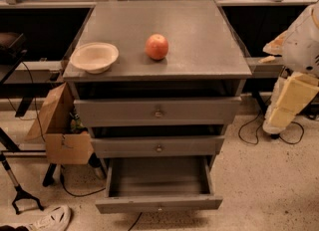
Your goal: Close bottom drawer
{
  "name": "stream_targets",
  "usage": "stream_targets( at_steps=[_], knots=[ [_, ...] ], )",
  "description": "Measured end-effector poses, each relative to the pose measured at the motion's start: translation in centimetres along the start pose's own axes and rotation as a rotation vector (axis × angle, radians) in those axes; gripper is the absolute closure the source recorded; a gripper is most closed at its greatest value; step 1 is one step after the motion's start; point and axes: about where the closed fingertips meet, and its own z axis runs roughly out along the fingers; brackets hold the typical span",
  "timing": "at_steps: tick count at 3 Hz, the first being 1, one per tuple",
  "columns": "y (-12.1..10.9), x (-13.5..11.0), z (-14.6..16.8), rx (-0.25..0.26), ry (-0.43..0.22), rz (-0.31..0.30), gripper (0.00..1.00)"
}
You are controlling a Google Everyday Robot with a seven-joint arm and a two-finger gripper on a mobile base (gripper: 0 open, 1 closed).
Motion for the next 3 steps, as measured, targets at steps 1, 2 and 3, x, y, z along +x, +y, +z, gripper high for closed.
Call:
stream_targets(
  at_steps=[1, 2, 3],
  knots=[
    [0.9, 0.3, 6.1, -0.051, -0.072, -0.011, 0.0],
    [3.6, 1.1, 15.5, -0.141, -0.18, 0.014, 0.0],
    [9.2, 1.9, 26.2, -0.268, -0.307, 0.08, 0.0]
  ],
)
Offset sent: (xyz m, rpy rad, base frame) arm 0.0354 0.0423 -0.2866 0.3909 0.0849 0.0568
